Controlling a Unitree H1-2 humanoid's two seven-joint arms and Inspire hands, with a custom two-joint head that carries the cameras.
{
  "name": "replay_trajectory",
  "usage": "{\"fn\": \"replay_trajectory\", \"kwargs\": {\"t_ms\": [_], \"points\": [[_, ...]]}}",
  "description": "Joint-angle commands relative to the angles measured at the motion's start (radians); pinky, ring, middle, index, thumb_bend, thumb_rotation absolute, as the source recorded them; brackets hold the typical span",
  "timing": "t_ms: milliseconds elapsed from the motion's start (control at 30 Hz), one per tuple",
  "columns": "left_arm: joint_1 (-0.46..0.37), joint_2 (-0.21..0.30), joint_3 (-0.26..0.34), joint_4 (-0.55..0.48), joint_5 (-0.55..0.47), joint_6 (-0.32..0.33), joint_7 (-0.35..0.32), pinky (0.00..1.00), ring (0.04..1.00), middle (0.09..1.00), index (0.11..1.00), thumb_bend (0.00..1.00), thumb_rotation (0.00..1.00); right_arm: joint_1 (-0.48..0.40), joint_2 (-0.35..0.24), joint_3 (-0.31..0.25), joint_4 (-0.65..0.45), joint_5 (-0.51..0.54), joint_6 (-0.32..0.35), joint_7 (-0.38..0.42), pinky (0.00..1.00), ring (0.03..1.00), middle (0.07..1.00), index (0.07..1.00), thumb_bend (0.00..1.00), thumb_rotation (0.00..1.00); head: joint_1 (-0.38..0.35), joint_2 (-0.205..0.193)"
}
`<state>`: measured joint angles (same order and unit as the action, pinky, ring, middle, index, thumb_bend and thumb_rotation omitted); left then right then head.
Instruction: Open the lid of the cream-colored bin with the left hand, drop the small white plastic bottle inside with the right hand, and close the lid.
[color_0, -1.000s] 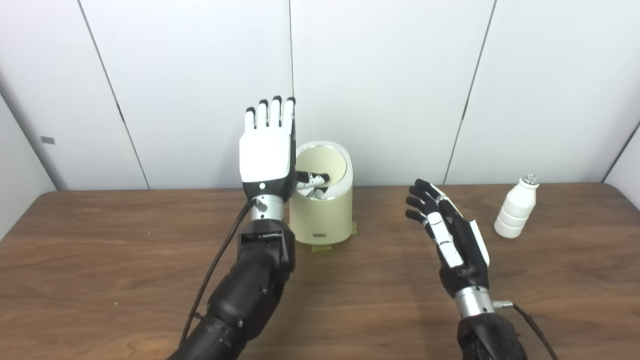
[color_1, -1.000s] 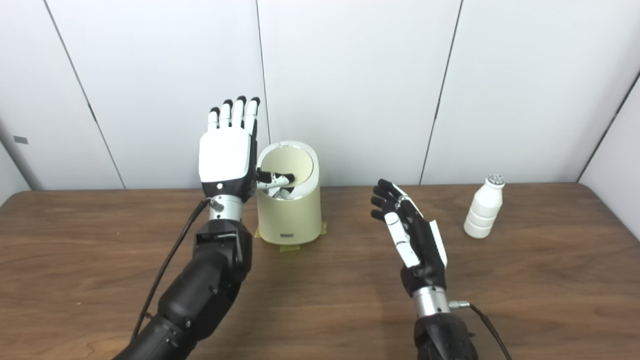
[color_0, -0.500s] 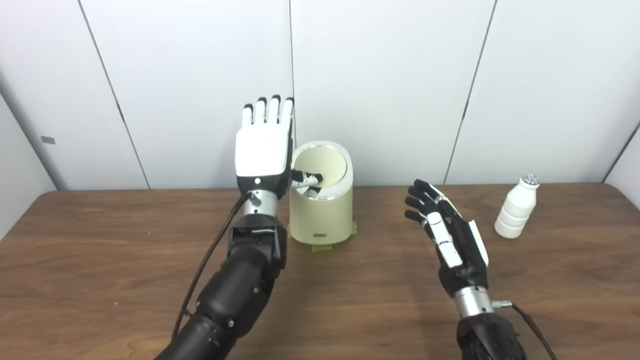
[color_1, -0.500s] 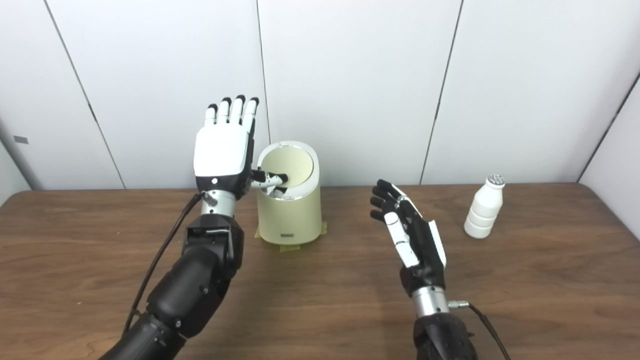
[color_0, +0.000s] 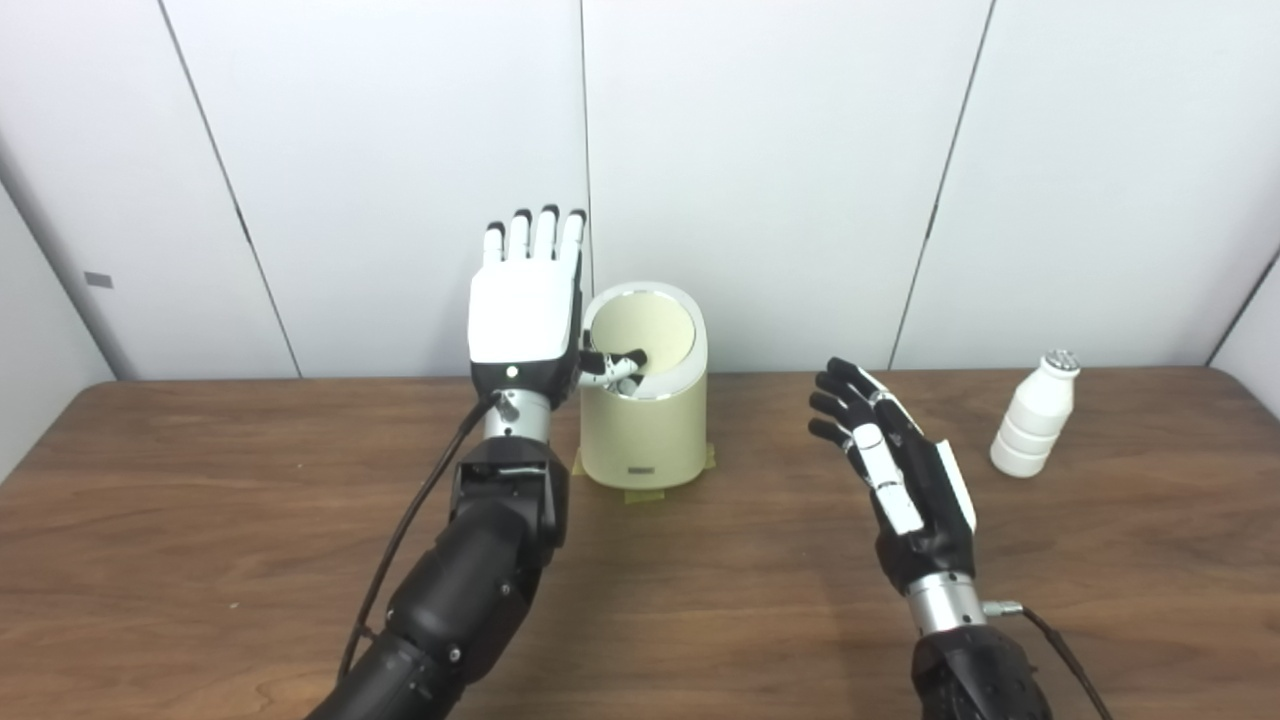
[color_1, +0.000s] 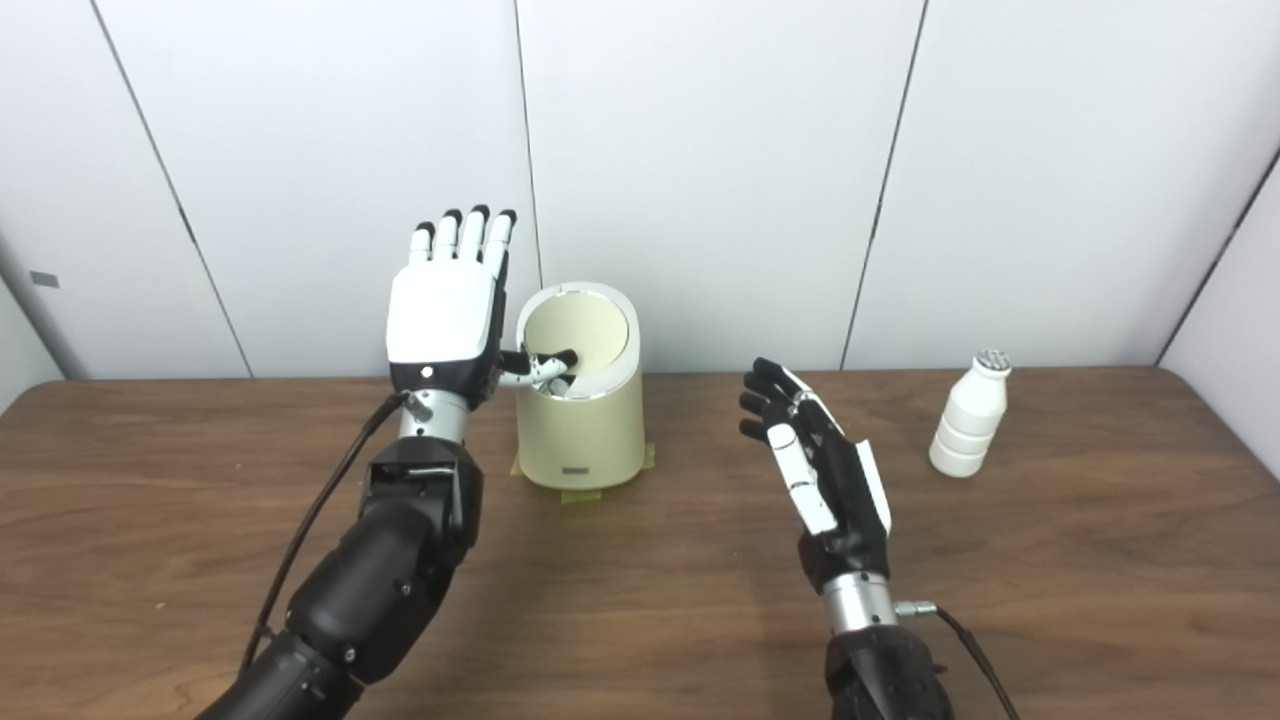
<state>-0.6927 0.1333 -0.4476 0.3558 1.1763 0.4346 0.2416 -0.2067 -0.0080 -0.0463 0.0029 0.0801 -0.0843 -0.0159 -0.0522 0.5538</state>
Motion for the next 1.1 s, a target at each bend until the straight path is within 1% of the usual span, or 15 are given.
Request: {"fn": "replay_trajectory", "kwargs": {"t_ms": [0, 67, 200, 233, 267, 300, 333, 400, 433, 567, 733, 867, 967, 1000, 1067], "points": [[-0.036, 0.006, -0.013, 0.034, 0.005, -0.018, 0.018, 1.0, 1.0, 1.0, 1.0, 1.0, 0.27, -0.042, 0.005, 0.004, -0.036, -0.003, -0.017, 0.003, 0.77, 0.819, 0.828, 0.82, 0.18, 0.7, -0.004, 0.001], [-0.037, 0.008, -0.019, 0.05, 0.002, -0.018, 0.019, 1.0, 1.0, 1.0, 1.0, 1.0, 0.28, -0.041, 0.004, 0.004, -0.038, -0.005, -0.015, 0.002, 0.77, 0.822, 0.83, 0.821, 0.18, 0.7, -0.004, 0.001], [-0.035, 0.007, -0.02, 0.055, -0.007, -0.014, 0.027, 1.0, 1.0, 1.0, 1.0, 1.0, 0.27, -0.041, 0.005, 0.002, -0.046, -0.011, -0.004, -0.003, 0.77, 0.821, 0.83, 0.822, 0.18, 0.7, -0.005, 0.002], [-0.034, 0.005, -0.017, 0.054, -0.011, -0.012, 0.03, 1.0, 1.0, 1.0, 1.0, 0.95, 0.32, -0.041, 0.005, 0.001, -0.046, -0.01, -0.004, -0.003, 0.77, 0.82, 0.829, 0.822, 0.18, 0.7, -0.004, 0.003], [-0.034, 0.002, -0.013, 0.053, -0.013, -0.004, 0.031, 1.0, 1.0, 1.0, 1.0, 0.85, 0.43, -0.04, 0.004, 0.001, -0.047, -0.008, -0.004, -0.002, 0.77, 0.82, 0.829, 0.822, 0.18, 0.7, -0.003, 0.002], [-0.034, -0.002, -0.01, 0.051, -0.015, 0.004, 0.03, 1.0, 1.0, 1.0, 1.0, 0.81, 0.49, -0.04, 0.004, 0.001, -0.046, -0.006, -0.004, 0.0, 0.77, 0.821, 0.83, 0.822, 0.18, 0.7, -0.003, 0.003], [-0.034, -0.005, -0.003, 0.042, -0.02, 0.014, 0.019, 1.0, 1.0, 1.0, 1.0, 0.7, 0.74, -0.04, 0.003, 0.001, -0.046, -0.004, -0.003, 0.001, 0.77, 0.822, 0.831, 0.823, 0.18, 0.69, -0.003, 0.003], [-0.032, -0.008, 0.008, 0.02, -0.027, 0.024, 0.003, 1.0, 1.0, 1.0, 1.0, 0.64, 0.91, -0.04, 0.002, 0.001, -0.045, -0.003, -0.001, 0.001, 0.77, 0.822, 0.83, 0.823, 0.19, 0.69, -0.001, 0.002], [-0.032, -0.009, 0.012, 0.011, -0.029, 0.028, 0.0, 1.0, 1.0, 1.0, 1.0, 0.63, 0.97, -0.041, 0.002, 0.001, -0.043, -0.003, -0.003, 0.002, 0.77, 0.822, 0.83, 0.822, 0.19, 0.69, -0.001, 0.002], [-0.031, -0.007, 0.032, -0.015, -0.035, 0.032, -0.009, 1.0, 1.0, 1.0, 1.0, 0.64, 1.0, -0.043, 0.001, 0.003, -0.034, -0.007, -0.015, 0.003, 0.77, 0.818, 0.826, 0.817, 0.19, 0.69, -0.001, 0.0], [-0.014, -0.008, 0.067, -0.04, -0.085, 0.01, 0.035, 1.0, 1.0, 1.0, 1.0, 0.68, 1.0, -0.04, 0.001, 0.006, -0.033, -0.006, -0.019, 0.008, 0.77, 0.822, 0.831, 0.822, 0.19, 0.69, -0.001, 0.0], [0.014, -0.014, 0.105, -0.105, -0.137, -0.013, 0.054, 1.0, 1.0, 1.0, 1.0, 0.68, 1.0, -0.04, 0.002, 0.005, -0.037, -0.006, -0.012, 0.006, 0.76, 0.819, 0.83, 0.823, 0.19, 0.7, -0.001, 0.0], [0.038, -0.034, 0.161, -0.156, -0.219, -0.062, 0.101, 1.0, 1.0, 1.0, 1.0, 0.66, 1.0, -0.04, 0.004, 0.004, -0.04, -0.003, -0.006, 0.005, 0.77, 0.82, 0.829, 0.822, 0.19, 0.69, -0.004, 0.003], [0.049, -0.042, 0.188, -0.178, -0.262, -0.095, 0.12, 1.0, 1.0, 1.0, 1.0, 0.66, 1.0, -0.041, 0.004, 0.004, -0.038, -0.004, -0.006, 0.004, 0.77, 0.819, 0.828, 0.821, 0.19, 0.69, -0.002, 0.001], [0.064, -0.052, 0.231, -0.208, -0.335, -0.162, 0.156, 1.0, 1.0, 1.0, 1.0, 0.59, 1.0, -0.042, 0.004, 0.004, -0.033, -0.004, -0.011, 0.005, 0.77, 0.82, 0.828, 0.82, 0.18, 0.69, -0.003, 0.001]]}}
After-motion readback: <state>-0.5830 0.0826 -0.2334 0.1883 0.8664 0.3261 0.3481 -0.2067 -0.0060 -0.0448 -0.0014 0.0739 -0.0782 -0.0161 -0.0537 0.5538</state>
